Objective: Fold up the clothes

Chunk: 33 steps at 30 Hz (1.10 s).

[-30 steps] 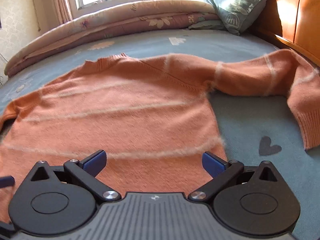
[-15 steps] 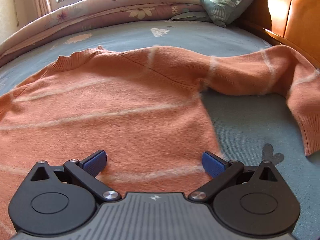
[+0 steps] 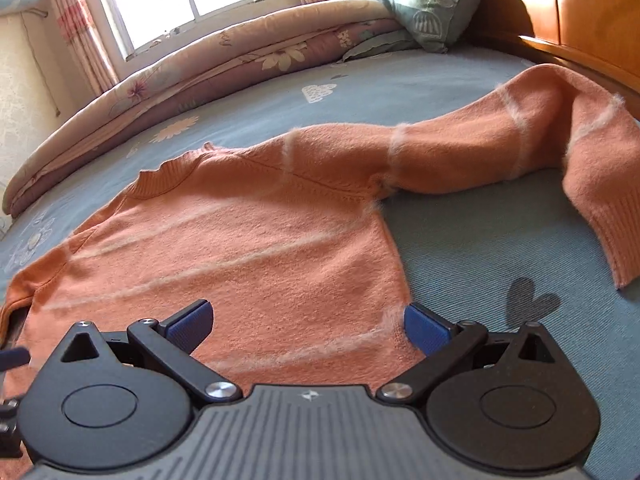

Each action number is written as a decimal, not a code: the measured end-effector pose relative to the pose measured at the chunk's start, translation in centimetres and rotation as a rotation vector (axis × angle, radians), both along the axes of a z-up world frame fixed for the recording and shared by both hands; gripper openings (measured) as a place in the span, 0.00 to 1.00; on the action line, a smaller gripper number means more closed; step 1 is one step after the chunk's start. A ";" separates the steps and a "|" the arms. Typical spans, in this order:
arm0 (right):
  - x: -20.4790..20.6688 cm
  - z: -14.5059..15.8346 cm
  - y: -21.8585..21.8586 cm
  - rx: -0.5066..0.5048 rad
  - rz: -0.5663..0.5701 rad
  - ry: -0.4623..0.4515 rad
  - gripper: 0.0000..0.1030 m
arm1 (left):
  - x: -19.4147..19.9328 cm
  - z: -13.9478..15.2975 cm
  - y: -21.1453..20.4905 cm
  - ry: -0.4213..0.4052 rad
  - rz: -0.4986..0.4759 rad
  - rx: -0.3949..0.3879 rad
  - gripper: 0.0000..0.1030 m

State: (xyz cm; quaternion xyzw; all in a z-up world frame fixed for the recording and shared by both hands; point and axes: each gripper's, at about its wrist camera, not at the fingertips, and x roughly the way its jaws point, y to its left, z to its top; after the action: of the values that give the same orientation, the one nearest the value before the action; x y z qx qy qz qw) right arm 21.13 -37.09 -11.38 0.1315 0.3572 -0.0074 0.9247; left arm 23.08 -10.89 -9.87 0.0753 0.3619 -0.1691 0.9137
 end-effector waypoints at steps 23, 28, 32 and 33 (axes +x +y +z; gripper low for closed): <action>-10.3 0.6 10.6 -0.125 0.151 0.091 1.00 | -0.5 -2.8 3.9 0.037 -0.010 -0.072 0.97; -9.8 -1.3 11.7 -0.151 0.134 0.131 1.00 | -0.3 -2.8 4.0 0.024 -0.009 -0.070 0.97; -10.9 -0.5 11.0 -0.203 0.116 0.165 1.00 | 0.0 -2.3 4.6 0.016 0.010 -0.083 0.97; -11.0 0.3 10.4 -0.205 0.108 0.157 0.99 | 0.1 -2.1 4.8 0.016 0.014 -0.088 0.97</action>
State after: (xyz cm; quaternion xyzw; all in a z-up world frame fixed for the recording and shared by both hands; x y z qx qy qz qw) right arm 10.12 -26.67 -11.08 0.0159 0.4321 -0.0043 0.9017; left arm 23.13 -6.05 -11.98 0.0309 0.3619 -0.1790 0.9143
